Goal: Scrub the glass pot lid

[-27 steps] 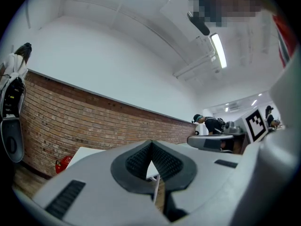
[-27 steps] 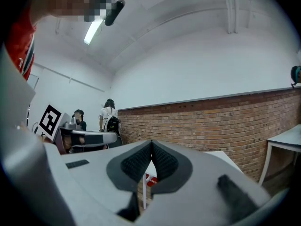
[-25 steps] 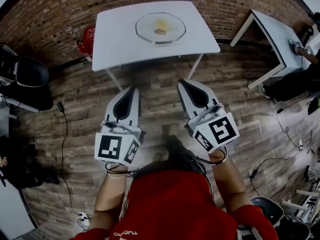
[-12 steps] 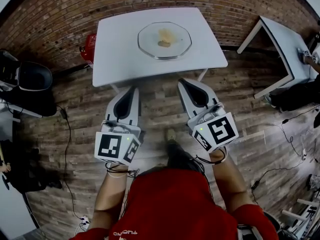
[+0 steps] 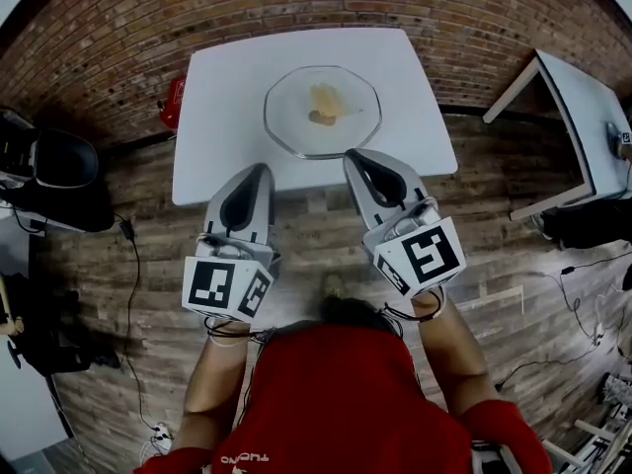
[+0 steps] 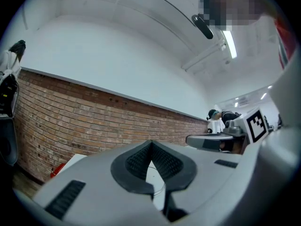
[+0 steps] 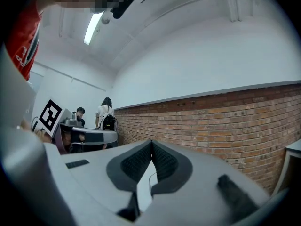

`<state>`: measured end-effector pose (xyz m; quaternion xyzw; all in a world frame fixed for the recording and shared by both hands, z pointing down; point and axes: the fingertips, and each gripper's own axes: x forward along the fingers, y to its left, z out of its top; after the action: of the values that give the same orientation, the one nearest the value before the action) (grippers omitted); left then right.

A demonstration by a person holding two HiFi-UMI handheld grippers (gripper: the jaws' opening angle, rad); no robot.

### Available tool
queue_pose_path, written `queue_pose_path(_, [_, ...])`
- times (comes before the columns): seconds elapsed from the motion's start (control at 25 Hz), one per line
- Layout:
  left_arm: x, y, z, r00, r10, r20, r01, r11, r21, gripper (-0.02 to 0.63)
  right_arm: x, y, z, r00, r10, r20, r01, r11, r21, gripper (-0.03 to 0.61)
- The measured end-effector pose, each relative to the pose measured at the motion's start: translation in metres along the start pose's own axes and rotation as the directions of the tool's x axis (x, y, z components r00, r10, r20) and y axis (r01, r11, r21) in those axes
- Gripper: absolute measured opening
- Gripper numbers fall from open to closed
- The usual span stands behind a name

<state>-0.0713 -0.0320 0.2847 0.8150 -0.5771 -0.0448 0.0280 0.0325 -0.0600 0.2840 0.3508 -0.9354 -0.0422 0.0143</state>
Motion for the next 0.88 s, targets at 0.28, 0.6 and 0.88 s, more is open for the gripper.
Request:
queue_pose_path(0.28, [0.052, 0.01, 0.002, 0.999, 0.047, -0.004, -0.047, 0.999, 0.002, 0.017, 0.035, -0.046, -0.004, 0.999, 0.04, 0.0, -0.04, 0.999, 0.011, 0.029])
queue_pose_path(0.6, [0.089, 0.032, 0.002, 0.998, 0.062, -0.01, -0.062, 0.998, 0.01, 0.017, 0.073, -0.064, -0.01, 0.998, 0.065, -0.002, -0.064, 0.998, 0.024, 0.029])
queue_pose_path(0.88, [0.131, 0.064, -0.008, 0.999, 0.031, -0.019, -0.031, 0.999, 0.016, 0.017, 0.119, -0.082, -0.017, 0.999, 0.042, -0.021, -0.042, 0.999, 0.001, 0.029])
